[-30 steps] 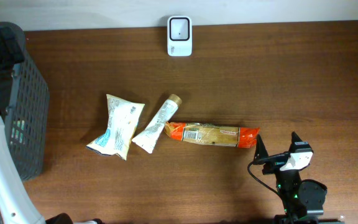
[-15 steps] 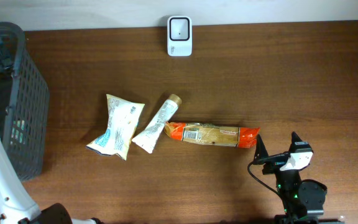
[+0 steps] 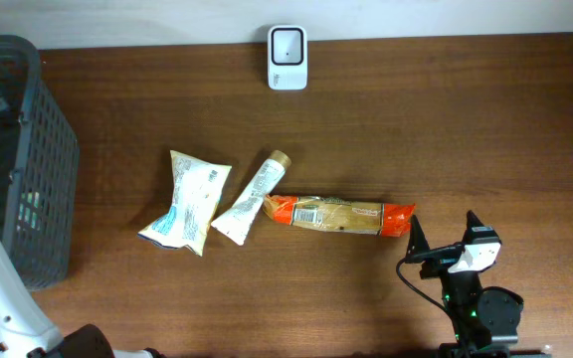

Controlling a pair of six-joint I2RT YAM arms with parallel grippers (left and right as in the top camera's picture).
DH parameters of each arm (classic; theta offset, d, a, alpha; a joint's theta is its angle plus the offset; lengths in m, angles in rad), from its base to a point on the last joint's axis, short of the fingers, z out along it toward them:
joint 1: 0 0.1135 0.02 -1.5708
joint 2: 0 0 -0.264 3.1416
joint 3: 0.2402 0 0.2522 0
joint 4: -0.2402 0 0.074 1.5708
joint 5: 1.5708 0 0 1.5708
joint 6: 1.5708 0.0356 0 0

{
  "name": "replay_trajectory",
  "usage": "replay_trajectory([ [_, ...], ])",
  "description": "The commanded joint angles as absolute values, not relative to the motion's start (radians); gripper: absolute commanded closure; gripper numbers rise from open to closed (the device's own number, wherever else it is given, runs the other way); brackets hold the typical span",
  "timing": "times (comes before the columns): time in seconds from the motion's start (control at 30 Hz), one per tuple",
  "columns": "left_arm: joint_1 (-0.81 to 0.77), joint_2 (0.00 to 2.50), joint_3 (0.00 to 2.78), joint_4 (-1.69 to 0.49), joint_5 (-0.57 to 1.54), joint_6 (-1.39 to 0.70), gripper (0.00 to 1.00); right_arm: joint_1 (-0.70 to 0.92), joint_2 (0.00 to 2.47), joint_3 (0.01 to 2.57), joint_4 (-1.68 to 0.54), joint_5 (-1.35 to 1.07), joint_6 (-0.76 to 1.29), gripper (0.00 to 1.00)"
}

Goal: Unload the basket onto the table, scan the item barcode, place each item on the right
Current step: 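Reach the left gripper into the basket and grasp the green-white packet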

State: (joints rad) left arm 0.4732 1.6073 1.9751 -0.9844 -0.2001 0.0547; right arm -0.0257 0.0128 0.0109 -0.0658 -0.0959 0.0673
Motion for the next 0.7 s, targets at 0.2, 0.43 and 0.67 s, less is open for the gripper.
replay_trajectory([
  [0.2, 0.549, 1.723, 1.991, -1.025, -0.194, 0.057, 0.00, -0.034, 0.006, 0.006, -0.070, -0.101, 0.063, 0.01],
  [0.43, 0.663, 1.898, 1.990, -1.155, 0.057, 0.204, 0.02, -0.034, 0.006, 0.006, -0.070, -0.101, 0.063, 0.01],
  [0.67, 0.698, 2.072, 1.990, -1.235, 0.091, 0.313, 0.04, -0.034, 0.006, 0.006, -0.070, -0.101, 0.063, 0.01],
])
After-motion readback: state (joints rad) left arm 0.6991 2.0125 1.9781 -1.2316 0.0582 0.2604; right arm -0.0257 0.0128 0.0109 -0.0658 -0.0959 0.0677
